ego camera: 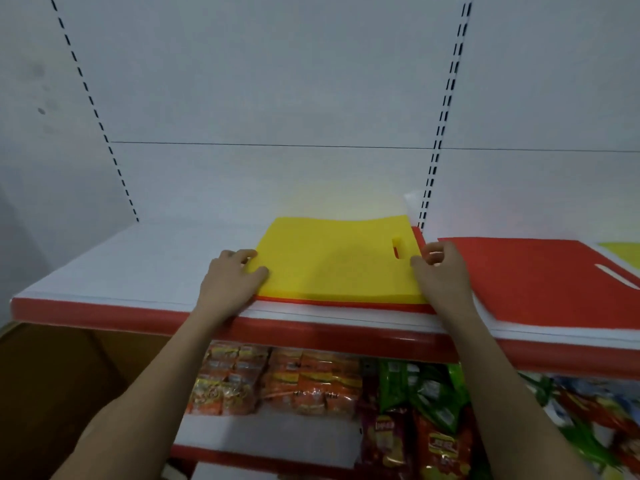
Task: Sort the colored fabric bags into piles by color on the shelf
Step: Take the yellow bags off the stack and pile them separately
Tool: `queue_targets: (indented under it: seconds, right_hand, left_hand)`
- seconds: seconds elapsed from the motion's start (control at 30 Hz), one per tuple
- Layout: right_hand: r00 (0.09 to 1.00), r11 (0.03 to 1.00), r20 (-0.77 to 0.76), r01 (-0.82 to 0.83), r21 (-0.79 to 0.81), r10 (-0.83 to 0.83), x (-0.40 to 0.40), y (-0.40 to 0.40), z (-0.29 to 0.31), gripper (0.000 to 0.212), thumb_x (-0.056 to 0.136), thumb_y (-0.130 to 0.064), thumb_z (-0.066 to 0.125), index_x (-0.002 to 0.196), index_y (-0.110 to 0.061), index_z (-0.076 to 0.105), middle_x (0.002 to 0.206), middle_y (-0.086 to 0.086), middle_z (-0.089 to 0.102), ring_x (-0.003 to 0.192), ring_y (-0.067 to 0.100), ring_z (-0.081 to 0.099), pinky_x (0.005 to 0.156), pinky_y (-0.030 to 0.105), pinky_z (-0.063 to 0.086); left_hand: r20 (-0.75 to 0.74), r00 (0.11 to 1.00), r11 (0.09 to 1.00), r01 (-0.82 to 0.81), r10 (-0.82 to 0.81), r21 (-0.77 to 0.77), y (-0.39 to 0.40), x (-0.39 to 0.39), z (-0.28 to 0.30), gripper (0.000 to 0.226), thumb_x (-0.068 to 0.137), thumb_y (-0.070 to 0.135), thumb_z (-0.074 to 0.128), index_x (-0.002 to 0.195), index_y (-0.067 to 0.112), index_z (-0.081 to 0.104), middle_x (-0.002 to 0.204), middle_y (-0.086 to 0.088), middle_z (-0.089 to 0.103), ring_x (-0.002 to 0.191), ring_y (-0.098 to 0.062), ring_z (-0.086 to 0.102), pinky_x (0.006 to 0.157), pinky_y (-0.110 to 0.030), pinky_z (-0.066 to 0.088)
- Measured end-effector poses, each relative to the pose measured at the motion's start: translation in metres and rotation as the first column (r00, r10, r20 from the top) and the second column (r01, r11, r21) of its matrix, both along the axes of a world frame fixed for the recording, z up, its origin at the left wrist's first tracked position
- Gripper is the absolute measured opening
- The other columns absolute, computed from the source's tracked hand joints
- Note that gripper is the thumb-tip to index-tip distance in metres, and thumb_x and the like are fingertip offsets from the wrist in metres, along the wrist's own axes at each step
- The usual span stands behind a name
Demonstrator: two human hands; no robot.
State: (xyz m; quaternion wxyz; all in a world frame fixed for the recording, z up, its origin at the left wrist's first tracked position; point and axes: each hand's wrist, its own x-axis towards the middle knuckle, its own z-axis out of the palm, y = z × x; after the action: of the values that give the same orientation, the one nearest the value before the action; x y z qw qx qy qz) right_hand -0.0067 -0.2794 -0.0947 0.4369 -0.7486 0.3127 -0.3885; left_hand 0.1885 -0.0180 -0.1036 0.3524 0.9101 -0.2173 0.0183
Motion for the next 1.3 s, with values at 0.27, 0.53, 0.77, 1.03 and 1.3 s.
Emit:
queue_targets:
  seconds: [0.27,0.53,0.77,1.03,1.3]
  right_hand:
    - [1.000,0.993,-0.012,0.018,-0.113,-0.019,0.000,-0.005,-0.008,0.016,0.088,-0.008,0.068,0.101,-0.015,0.062,0.086,0.004,0.059,0.070,0.017,0.052,0.056,0.027,0.039]
    - [1.000,0.982,-0.018,0.019,-0.189,-0.023,0.001,-0.007,-0.013,0.019,0.094,-0.003,0.055,0.096,-0.019,0.064,0.082,0.002,0.060,0.054,0.017,0.045,0.044,0.025,0.032]
    - [0.997,0.964,-0.059,0.032,-0.262,-0.050,0.005,-0.004,-0.011,0.023,0.095,-0.005,0.052,0.102,-0.014,0.071,0.093,0.004,0.063,0.060,0.008,0.044,0.052,0.019,0.035]
    - [0.990,0.915,-0.100,0.049,-0.401,-0.097,-0.006,0.026,0.026,0.026,0.095,-0.007,0.051,0.101,-0.015,0.074,0.099,0.006,0.068,0.078,0.027,0.053,0.065,0.027,0.029]
    - [0.997,0.981,-0.041,0.060,-0.185,-0.069,-0.063,0.064,0.069,0.033,0.093,-0.001,0.044,0.112,-0.009,0.070,0.093,0.010,0.069,0.054,0.016,0.050,0.053,0.032,0.046]
  left_hand:
    - [-0.002,1.000,1.000,-0.004,0.004,-0.020,0.000,0.002,-0.004,0.079,0.068,0.066,0.049,0.136,0.027,0.054,0.130,-0.005,0.049,0.119,-0.027,0.050,0.095,-0.048,0.047]
    - [-0.109,0.994,0.996,0.002,-0.012,-0.093,0.000,0.011,-0.004,0.058,0.057,0.077,0.064,0.087,0.026,0.060,0.114,-0.016,0.060,0.106,-0.037,0.057,0.088,-0.056,0.050]
    - [-0.053,0.999,0.995,-0.007,0.002,-0.099,-0.001,0.003,0.000,0.064,0.069,0.067,0.063,0.112,0.020,0.067,0.133,-0.009,0.049,0.125,-0.033,0.044,0.100,-0.049,0.044]
    - [0.130,0.991,0.988,0.004,-0.024,0.152,0.009,-0.009,0.053,0.028,0.092,0.039,0.061,0.110,0.018,0.061,0.122,-0.012,0.052,0.123,-0.034,0.040,0.095,-0.041,0.035]
    - [-0.208,0.919,0.868,0.216,-0.336,-0.448,0.026,-0.037,0.070,0.058,0.088,-0.008,0.044,0.142,0.016,0.043,0.110,-0.016,0.061,0.072,-0.025,0.056,0.059,-0.034,0.044]
